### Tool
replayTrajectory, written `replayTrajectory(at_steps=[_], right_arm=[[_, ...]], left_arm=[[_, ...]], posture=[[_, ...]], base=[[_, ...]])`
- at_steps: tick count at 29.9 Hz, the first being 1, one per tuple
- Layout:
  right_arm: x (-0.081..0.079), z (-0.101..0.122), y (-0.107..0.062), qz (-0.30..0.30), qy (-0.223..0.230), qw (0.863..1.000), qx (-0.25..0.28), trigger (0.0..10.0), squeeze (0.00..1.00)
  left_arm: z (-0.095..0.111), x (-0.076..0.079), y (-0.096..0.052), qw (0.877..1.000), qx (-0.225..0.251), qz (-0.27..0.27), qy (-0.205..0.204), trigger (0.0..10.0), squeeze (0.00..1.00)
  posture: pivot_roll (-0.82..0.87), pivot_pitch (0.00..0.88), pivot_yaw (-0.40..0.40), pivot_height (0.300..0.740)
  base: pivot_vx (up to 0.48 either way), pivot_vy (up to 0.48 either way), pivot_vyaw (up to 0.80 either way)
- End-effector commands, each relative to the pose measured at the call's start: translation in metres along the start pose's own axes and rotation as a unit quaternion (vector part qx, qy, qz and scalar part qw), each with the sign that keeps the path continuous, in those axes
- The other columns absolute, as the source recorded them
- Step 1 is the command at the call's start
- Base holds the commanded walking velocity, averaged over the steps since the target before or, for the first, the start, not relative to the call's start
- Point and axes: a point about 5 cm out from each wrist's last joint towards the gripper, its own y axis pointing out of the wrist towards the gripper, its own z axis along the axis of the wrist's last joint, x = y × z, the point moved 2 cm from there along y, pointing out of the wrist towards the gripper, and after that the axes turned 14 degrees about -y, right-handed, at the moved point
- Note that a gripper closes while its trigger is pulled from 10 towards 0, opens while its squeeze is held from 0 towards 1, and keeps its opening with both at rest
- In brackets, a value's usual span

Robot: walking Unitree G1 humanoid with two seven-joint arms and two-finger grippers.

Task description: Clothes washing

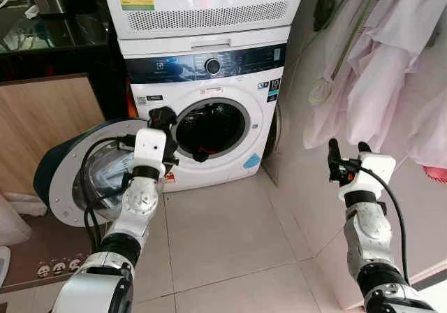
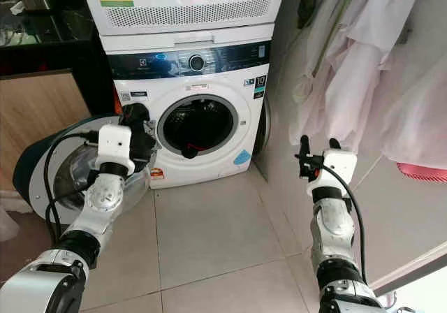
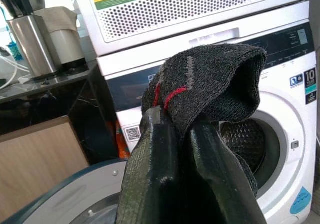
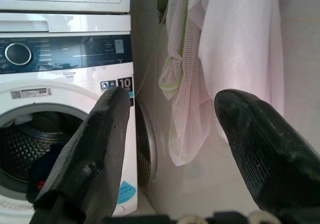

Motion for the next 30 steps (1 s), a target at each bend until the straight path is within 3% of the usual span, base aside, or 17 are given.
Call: replayTrajectory(at_steps=[1,7,11,30], right_arm=[[0.002,0.001,0.002,0.0,-0.001,1.0,-0.004,10.0,0.0],[0.011,0.007,0.008,-0.013,-0.006,1.0,0.004,10.0,0.0],[0.018,0.006,0.009,-0.023,-0.004,1.0,-0.005,10.0,0.0],[0.016,0.01,0.014,-0.01,-0.01,1.0,-0.005,10.0,0.0]], left_arm=[[0.002,-0.002,0.003,1.0,0.002,0.007,-0.003,10.0,0.0],[0.004,-0.003,0.009,1.0,-0.005,0.01,-0.003,10.0,0.0],[0.005,-0.013,0.013,1.0,-0.012,0.027,-0.003,10.0,0.0],[0.006,-0.029,0.017,0.998,-0.027,0.051,-0.015,10.0,0.0]], posture=[[0.03,0.0,-0.015,0.732],[0.03,0.0,-0.016,0.732],[0.03,0.0,-0.016,0.732],[0.04,0.018,-0.009,0.732]], base=[[0.0,0.0,0.0],[0.0,0.0,0.0],[0.0,0.0,0.0],[0.0,0.0,0.0]])
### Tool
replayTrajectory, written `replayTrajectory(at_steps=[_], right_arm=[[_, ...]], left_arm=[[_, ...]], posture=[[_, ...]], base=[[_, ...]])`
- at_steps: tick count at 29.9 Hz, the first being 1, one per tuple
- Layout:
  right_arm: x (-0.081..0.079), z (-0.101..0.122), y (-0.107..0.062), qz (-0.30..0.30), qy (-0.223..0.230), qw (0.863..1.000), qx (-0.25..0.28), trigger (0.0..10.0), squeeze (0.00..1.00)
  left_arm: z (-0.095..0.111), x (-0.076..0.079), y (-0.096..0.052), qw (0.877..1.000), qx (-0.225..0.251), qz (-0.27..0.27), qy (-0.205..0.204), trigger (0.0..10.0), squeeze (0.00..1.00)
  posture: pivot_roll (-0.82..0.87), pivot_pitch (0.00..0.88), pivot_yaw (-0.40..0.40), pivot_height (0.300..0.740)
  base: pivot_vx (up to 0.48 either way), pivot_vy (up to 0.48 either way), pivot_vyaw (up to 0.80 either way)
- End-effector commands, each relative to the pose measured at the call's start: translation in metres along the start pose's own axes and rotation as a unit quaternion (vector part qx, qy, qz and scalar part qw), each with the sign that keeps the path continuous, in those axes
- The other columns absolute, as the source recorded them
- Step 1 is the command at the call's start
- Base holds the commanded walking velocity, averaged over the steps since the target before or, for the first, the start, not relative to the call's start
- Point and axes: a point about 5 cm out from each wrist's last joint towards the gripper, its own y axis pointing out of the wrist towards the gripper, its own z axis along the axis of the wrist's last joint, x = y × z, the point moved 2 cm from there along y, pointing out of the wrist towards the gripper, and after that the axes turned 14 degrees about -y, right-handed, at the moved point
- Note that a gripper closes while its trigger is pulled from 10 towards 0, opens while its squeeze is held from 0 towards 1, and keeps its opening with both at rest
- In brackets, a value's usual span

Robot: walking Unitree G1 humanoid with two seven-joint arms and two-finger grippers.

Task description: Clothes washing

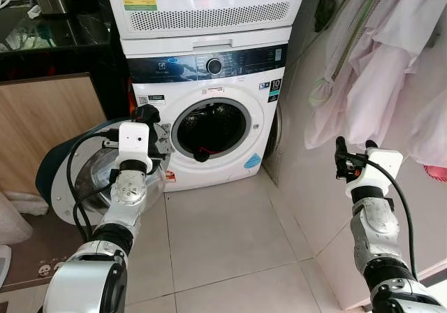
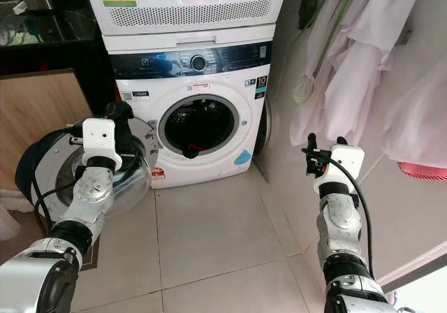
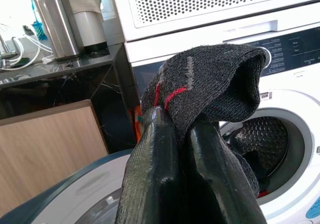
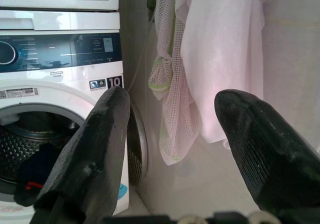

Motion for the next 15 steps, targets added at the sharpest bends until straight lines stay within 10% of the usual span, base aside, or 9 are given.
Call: replayTrajectory(at_steps=[1,15], right_arm=[[0.0031,0.0074,0.0059,0.002,-0.003,1.0,0.008,10.0,0.0],[0.0011,0.0084,0.0065,0.015,-0.004,1.0,0.009,10.0,0.0]], left_arm=[[0.0011,-0.0017,0.0035,1.0,-0.007,0.0,0.001,10.0,0.0],[0.0014,-0.0014,0.0049,1.0,-0.011,0.0,-0.003,10.0,0.0]], posture=[[0.04,0.018,-0.009,0.732],[0.04,0.022,-0.01,0.732]], base=[[0.0,0.0,0.0],[0.188,0.0,0.0]])
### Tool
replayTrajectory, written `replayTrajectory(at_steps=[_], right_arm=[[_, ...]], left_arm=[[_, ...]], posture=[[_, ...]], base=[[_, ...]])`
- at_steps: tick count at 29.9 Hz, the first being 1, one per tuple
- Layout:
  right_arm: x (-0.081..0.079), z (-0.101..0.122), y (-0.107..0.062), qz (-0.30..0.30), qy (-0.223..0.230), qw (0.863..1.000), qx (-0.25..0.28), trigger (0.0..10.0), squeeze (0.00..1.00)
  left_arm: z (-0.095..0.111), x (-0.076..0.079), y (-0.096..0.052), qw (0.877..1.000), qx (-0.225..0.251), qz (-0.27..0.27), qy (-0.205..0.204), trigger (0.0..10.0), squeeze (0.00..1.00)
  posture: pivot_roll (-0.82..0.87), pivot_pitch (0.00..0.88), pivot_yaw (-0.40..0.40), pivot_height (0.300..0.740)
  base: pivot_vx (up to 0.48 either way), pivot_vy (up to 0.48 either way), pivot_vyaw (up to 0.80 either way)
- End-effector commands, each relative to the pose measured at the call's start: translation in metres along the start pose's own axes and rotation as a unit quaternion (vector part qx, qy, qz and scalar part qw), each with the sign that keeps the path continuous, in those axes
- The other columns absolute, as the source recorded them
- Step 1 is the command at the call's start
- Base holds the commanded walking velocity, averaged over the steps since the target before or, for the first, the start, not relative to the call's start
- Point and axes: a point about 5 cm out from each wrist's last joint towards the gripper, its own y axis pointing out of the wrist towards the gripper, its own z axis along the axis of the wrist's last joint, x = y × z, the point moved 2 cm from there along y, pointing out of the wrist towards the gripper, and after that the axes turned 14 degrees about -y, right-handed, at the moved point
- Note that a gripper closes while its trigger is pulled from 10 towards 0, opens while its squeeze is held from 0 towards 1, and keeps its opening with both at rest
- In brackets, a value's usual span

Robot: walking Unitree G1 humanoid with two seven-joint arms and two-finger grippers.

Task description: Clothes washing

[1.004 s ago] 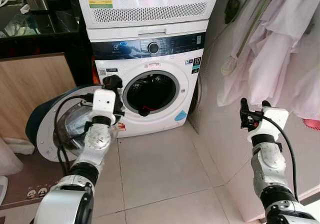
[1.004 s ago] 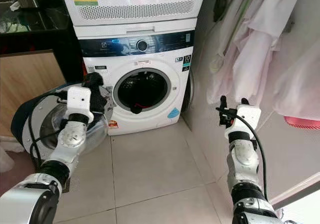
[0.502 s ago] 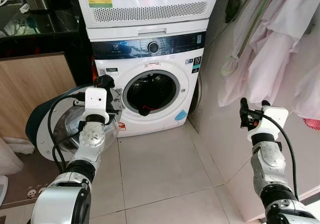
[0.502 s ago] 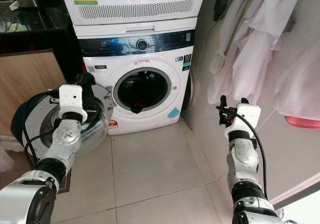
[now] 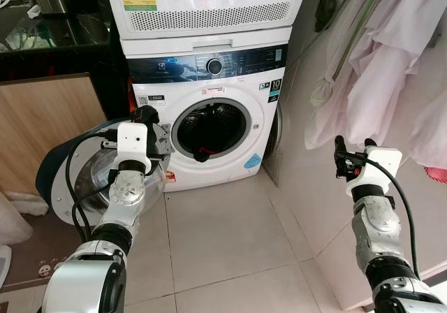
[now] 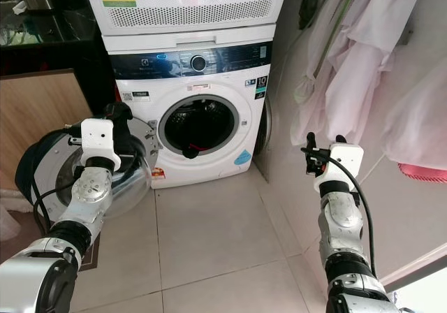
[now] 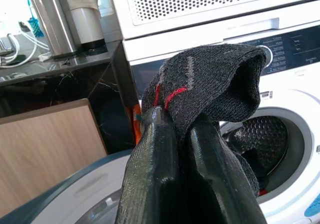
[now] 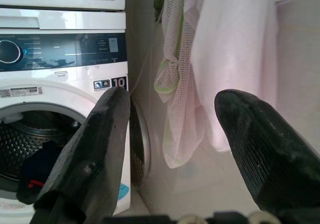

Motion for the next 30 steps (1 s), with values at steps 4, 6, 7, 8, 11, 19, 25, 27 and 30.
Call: replayTrajectory(at_steps=[4,6,7,8,11,19,25,27,30], right_arm=[[-0.0012,0.0103,0.0049,0.011,-0.005,1.0,0.02,10.0,0.0],[-0.0012,0.0103,0.0049,0.011,-0.005,1.0,0.02,10.0,0.0],[-0.0012,0.0114,0.0048,0.013,-0.012,1.0,0.024,10.0,0.0],[-0.0012,0.0115,0.0047,0.013,-0.011,1.0,0.025,10.0,0.0],[-0.0013,0.0111,0.0048,0.013,-0.005,1.0,0.023,10.0,0.0],[-0.0028,0.0109,0.0045,0.017,-0.004,1.0,0.023,10.0,0.0],[-0.0015,0.0095,0.0039,0.018,-0.009,1.0,0.019,10.0,0.0],[-0.0008,0.0094,0.0038,0.018,-0.013,1.0,0.019,10.0,0.0],[-0.0009,0.0099,0.0034,0.024,-0.037,0.999,0.022,10.0,0.0]], left_arm=[[0.0039,-0.001,0.0049,1.0,-0.001,0.003,-0.003,10.0,0.0],[0.0039,-0.001,0.0049,1.0,-0.001,0.003,-0.003,10.0,0.0],[0.0039,-0.0011,0.0049,1.0,-0.001,0.003,-0.003,10.0,0.0],[0.004,-0.0012,0.0049,1.0,-0.001,0.004,-0.004,10.0,0.0],[0.0041,-0.0013,0.0047,1.0,0.0,0.004,-0.005,10.0,0.0],[0.0042,-0.0009,0.0045,1.0,0.001,0.003,-0.006,10.0,0.0],[0.0041,-0.0005,0.0042,1.0,0.002,0.003,-0.007,10.0,0.0],[0.004,-0.0004,0.0041,1.0,0.002,0.003,-0.007,10.0,0.0],[0.004,-0.0002,0.004,1.0,0.002,0.004,-0.009,10.0,0.0]], posture=[[0.04,0.022,-0.01,0.732],[0.04,0.022,-0.01,0.732],[0.04,0.022,-0.01,0.732],[0.04,0.022,-0.01,0.732],[0.04,0.022,-0.01,0.732],[0.04,0.022,-0.009,0.732],[0.04,0.023,-0.009,0.732],[0.04,0.023,-0.009,0.732],[0.04,0.024,-0.008,0.732]], base=[[0.321,0.0,-0.6],[0.322,0.0,0.0],[0.322,0.0,0.0],[0.322,0.0,0.0],[0.319,0.0,0.0],[0.319,0.0,0.0],[0.32,0.0,0.0],[0.322,0.0,0.0],[0.321,0.0,0.59]])
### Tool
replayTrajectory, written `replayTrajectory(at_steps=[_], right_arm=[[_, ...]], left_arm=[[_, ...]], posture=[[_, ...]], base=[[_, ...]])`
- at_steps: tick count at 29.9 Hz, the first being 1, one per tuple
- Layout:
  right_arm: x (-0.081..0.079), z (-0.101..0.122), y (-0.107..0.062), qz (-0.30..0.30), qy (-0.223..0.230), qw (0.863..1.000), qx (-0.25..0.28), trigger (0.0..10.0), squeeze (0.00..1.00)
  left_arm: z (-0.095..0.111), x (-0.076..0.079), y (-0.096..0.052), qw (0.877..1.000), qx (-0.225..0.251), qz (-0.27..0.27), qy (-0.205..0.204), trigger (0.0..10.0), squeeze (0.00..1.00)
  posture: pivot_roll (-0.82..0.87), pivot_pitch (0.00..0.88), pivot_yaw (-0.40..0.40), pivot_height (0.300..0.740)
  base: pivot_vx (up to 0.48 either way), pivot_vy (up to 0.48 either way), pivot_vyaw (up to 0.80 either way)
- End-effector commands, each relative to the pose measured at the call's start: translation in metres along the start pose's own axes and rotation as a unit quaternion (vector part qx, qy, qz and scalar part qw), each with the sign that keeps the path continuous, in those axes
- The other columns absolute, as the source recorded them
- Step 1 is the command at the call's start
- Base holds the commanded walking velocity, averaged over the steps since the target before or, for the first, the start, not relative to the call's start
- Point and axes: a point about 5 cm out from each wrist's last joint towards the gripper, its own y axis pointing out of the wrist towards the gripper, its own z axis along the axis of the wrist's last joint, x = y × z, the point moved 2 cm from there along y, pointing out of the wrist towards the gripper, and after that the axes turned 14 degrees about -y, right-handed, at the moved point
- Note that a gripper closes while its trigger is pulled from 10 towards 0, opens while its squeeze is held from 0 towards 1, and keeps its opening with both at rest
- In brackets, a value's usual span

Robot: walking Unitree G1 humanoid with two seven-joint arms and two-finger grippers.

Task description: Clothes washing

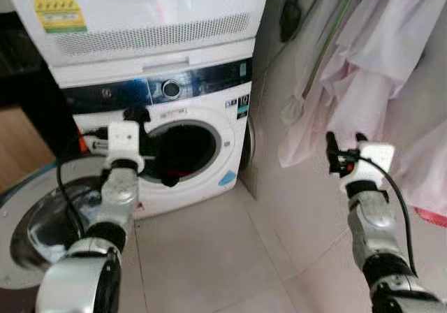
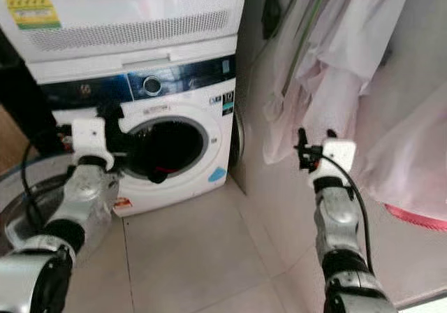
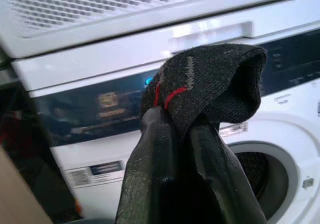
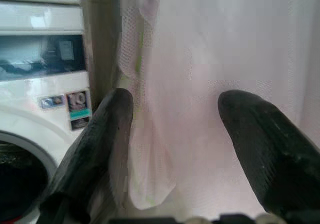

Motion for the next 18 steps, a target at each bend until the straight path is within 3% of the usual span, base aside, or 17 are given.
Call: replayTrajectory(at_steps=[1,4,18], right_arm=[[0.0054,-0.0005,-0.0013,-0.003,-0.018,1.0,0.001,10.0,0.0],[0.0065,-0.0028,-0.0023,-0.008,-0.003,1.0,-0.004,10.0,0.0],[0.009,-0.0033,-0.0025,-0.013,0.008,1.0,-0.004,10.0,0.0]], left_arm=[[0.0009,0.0096,0.0004,1.0,0.003,-0.012,-0.005,10.0,0.0],[0.0008,0.0097,0.0003,1.0,0.003,-0.012,-0.006,10.0,0.0],[-0.0015,0.0113,-0.0019,1.0,0.001,-0.017,-0.006,10.0,0.0]], posture=[[0.04,0.024,-0.008,0.732],[0.04,0.024,-0.008,0.732],[0.04,0.005,-0.005,0.732]], base=[[0.322,0.0,0.8],[0.321,0.0,0.8],[0.32,0.0,0.0]])
